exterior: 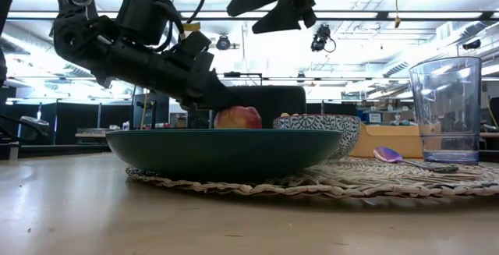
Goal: Arrange a breakfast setting
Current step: Put the apple on the brown table mat to the top of the dark green plate
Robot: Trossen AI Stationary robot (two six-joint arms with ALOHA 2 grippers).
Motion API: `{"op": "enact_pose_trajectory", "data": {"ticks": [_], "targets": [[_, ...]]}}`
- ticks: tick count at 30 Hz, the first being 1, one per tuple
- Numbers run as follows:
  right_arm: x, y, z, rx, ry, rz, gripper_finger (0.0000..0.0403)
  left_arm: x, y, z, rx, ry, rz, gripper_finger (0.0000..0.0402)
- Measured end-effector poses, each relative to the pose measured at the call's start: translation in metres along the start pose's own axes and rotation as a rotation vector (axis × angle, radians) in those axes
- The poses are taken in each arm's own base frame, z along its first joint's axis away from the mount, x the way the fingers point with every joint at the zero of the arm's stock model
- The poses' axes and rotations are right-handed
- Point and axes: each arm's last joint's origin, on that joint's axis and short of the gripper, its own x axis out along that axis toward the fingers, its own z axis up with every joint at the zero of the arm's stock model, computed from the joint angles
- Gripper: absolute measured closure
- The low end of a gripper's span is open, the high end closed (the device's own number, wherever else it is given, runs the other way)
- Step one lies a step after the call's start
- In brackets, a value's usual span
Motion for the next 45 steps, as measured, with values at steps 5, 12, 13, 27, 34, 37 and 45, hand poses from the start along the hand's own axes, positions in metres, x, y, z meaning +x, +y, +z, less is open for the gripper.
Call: {"op": "enact_pose_trajectory", "data": {"ticks": [5,12,13,27,34,37,45], "targets": [[0.0,-0.0001,-0.0007,-0.007,0.006,-0.001,0.001,0.0002,0.0006,0.0001,0.001,-0.001,0.002,0.0278],[0.0001,-0.0001,0.0001,0.003,-0.001,0.0,0.0018,0.0003,0.0012,0.0012,0.032,-0.012,0.002,0.0251],[0.0001,-0.0001,0.0,0.006,-0.001,0.0,0.0019,0.0004,0.0017,0.0016,0.03,-0.015,0.004,0.025],[0.0002,-0.0002,0.0,0.019,0.0,0.0,0.0027,0.0011,0.0047,0.0081,0.022,-0.074,0.011,0.025],[0.0003,-0.0002,-0.0002,0.019,0.001,-0.001,0.0029,0.001,0.0037,0.0088,-0.001,-0.079,-0.019,0.025],[0.0003,-0.0001,-0.0002,0.019,0.002,0.006,0.0029,0.001,0.0039,0.0083,-0.005,-0.075,-0.018,0.025],[0.0003,-0.0001,-0.0002,0.02,0.003,0.007,0.0029,0.0017,0.0057,0.0051,-0.052,-0.042,-0.01,0.0304]]}}
